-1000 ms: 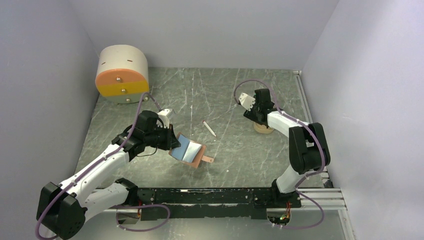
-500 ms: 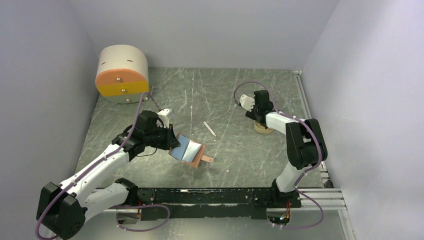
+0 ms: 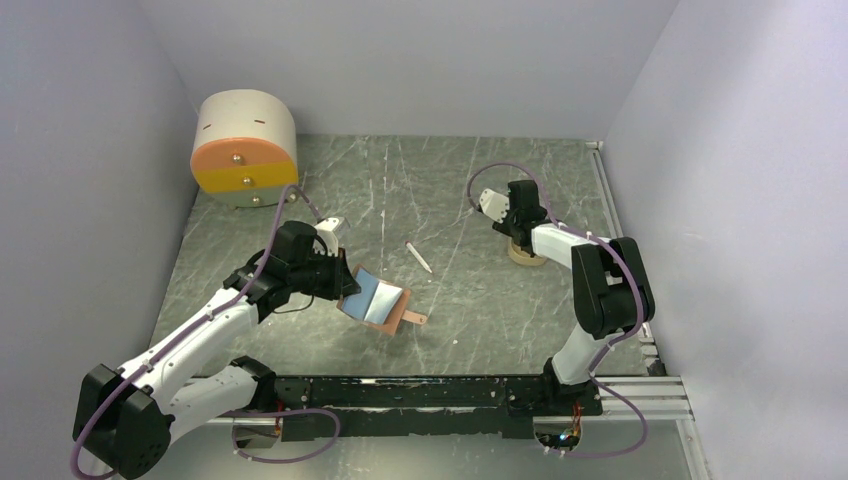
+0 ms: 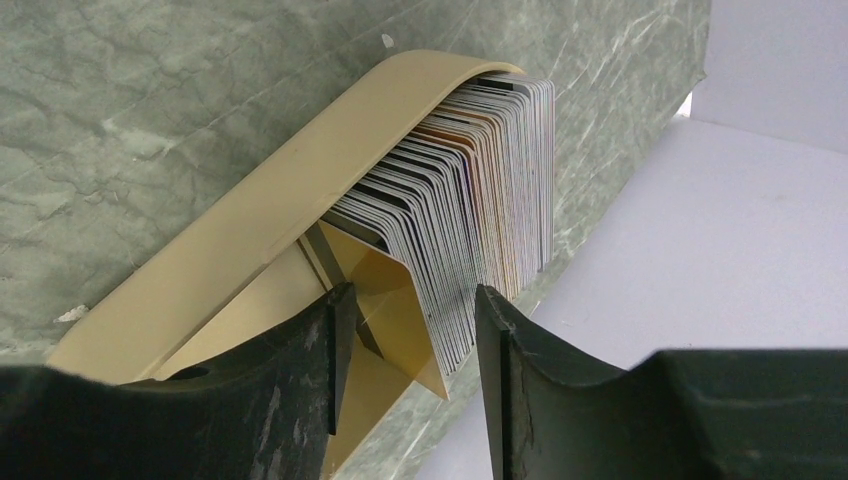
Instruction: Put the credit cards into the card holder
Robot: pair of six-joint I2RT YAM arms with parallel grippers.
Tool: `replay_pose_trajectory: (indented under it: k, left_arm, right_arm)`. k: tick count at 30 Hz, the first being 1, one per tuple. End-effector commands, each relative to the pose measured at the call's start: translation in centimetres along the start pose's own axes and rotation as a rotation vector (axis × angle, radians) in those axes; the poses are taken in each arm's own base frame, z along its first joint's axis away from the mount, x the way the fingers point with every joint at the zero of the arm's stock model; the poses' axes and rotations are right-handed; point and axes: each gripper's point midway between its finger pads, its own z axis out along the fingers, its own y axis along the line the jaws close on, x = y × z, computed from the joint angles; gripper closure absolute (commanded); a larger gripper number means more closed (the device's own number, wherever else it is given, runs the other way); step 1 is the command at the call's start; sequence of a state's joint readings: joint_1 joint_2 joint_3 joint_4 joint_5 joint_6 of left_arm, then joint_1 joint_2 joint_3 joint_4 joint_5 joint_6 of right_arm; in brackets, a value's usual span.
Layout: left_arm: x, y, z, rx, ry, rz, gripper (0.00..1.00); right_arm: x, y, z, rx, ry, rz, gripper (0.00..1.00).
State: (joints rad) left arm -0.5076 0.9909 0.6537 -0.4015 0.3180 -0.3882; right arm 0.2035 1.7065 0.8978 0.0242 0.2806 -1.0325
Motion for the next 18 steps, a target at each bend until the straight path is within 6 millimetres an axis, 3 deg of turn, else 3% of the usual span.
replay_pose_trajectory:
  k: [1,8,18]
  left_arm:
    - [-0.92,-0.16,-0.37,0.002,-0.032,0.017,0.91]
    - [-0.87,-0.15,-0.35,0.002,-0.030,0.016,0.91]
    - [-0.92,-0.14,-0.39,0.001,-0.034,0.016,0.91]
  right_arm:
    - [-0.72,-2.94,-0.59,0.066,-0.017,0.023,0.50]
    - [-0.84,-3.58,-0.98,0.082,-0.023,0.026,0.54]
    - [-1.08,-3.54,-1.01,0.064,-0.031,0.034,0.67]
